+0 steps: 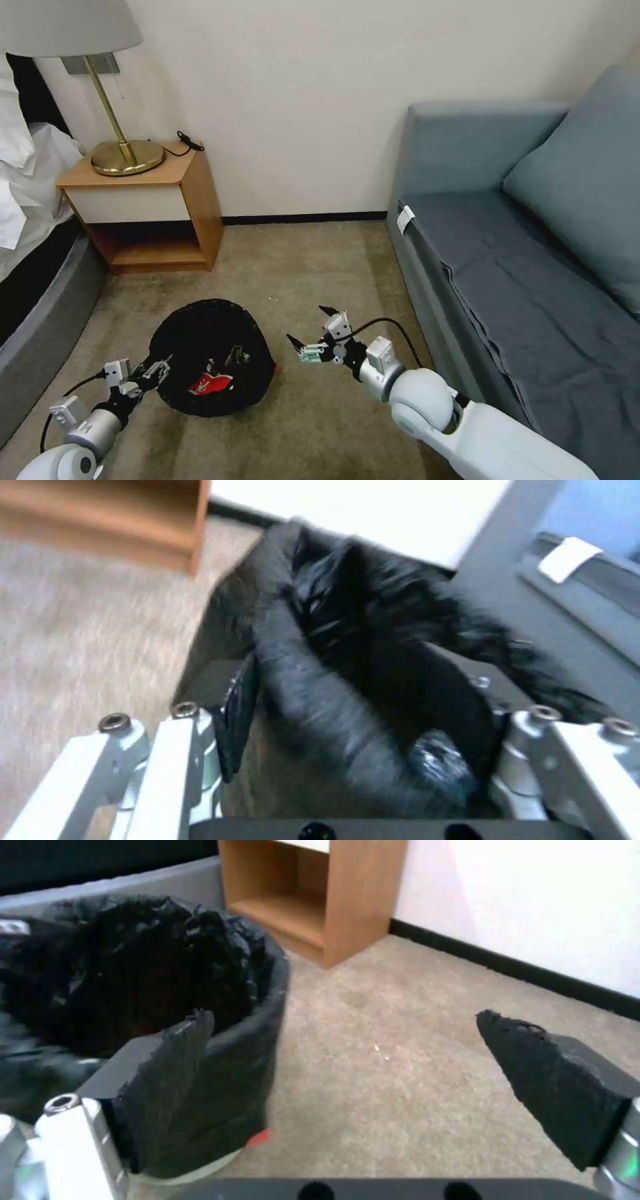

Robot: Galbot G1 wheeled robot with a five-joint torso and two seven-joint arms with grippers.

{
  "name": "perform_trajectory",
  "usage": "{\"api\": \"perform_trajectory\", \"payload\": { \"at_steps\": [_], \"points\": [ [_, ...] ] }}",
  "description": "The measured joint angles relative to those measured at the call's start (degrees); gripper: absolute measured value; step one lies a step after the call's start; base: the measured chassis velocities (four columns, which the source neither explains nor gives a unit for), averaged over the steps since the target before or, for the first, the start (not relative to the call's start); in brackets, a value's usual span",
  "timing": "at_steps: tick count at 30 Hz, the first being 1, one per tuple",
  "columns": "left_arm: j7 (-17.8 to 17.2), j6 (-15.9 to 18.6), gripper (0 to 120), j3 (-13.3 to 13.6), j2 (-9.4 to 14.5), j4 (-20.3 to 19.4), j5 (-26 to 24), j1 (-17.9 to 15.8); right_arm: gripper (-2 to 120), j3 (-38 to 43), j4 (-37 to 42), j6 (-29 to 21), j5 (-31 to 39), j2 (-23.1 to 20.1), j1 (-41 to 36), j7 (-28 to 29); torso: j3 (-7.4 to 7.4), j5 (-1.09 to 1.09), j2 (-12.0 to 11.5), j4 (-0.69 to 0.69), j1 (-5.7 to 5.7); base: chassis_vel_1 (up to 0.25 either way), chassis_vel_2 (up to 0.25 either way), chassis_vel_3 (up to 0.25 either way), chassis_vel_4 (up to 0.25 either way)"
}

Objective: Pick up the trash bin, then pick up the garbage on the floor and place it into the trash bin.

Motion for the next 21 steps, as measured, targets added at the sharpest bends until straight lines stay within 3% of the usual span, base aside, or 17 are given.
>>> {"api": "perform_trajectory", "payload": {
  "at_steps": [1, 5, 9, 14, 17, 18, 19, 20, 21],
  "points": [
    [0.00, 0.00, 67, 0.00, 0.00, 0.00, 0.00, 0.00, 100, 0.00, 0.00, 0.00, 0.00, 0.00, 0.00, 0.00, 0.00, 0.00, 0.00, 0.00, 0.00, 0.000, 0.000, 0.000, 0.000],
    [3.42, -4.66, 87, -1.30, -1.15, -3.39, 2.84, 0.57, 100, 3.63, 1.04, 0.00, -0.91, 1.11, -3.06, 0.22, 0.00, 0.01, 0.00, 0.00, 0.00, 0.000, 0.000, 0.000, 0.000],
    [5.76, -6.10, 98, -2.01, -2.33, -5.36, 5.22, 0.95, 100, 6.68, 2.14, 0.08, -1.24, 1.37, -5.37, 0.31, 0.00, 0.01, 0.00, 0.00, 0.00, 0.000, 0.000, 0.000, 0.000],
    [8.93, -6.68, 100, -2.16, -3.72, -8.97, 6.92, 2.29, 100, 10.84, 4.13, 0.73, -2.04, 0.68, -9.13, 0.18, 0.00, 0.01, 0.00, 0.01, 0.00, 0.000, 0.000, 0.000, 0.000],
    [5.95, -7.12, 100, -1.22, -4.74, -11.06, 7.28, 2.51, 100, 12.76, 5.06, 1.05, -2.87, 0.77, -11.16, 0.28, 0.00, 0.02, 0.00, 0.01, 0.00, 0.000, 0.000, 0.000, 0.000],
    [1.07, -7.18, 100, 0.27, -6.36, -13.40, 7.34, 2.58, 100, 14.49, 5.75, 1.41, -4.60, 1.36, -13.26, 1.09, -0.01, 0.02, 0.00, 0.00, -0.01, 0.000, 0.000, 0.000, 0.000],
    [-0.78, -7.14, 100, 0.87, -7.01, -14.18, 7.40, 2.61, 100, 15.02, 5.97, 1.60, -5.40, 1.61, -14.00, 1.55, 0.00, 0.02, 0.00, 0.00, 0.00, 0.000, 0.000, 0.000, 0.000],
    [-6.68, -7.32, 100, 2.73, -8.95, -16.13, 8.25, 2.56, 100, 16.39, 6.46, 2.14, -8.25, 2.49, -16.27, 3.17, 0.00, 0.03, 0.00, 0.00, 0.00, 0.000, 0.000, 0.000, 0.000],
    [-6.68, -7.32, 100, 2.73, -8.95, -16.13, 8.25, 2.56, 100, 16.39, 6.46, 2.14, -8.25, 2.49, -16.27, 3.17, 0.00, 0.03, 0.00, 0.00, 0.00, 0.000, 0.000, 0.000, 0.000]
  ]
}}
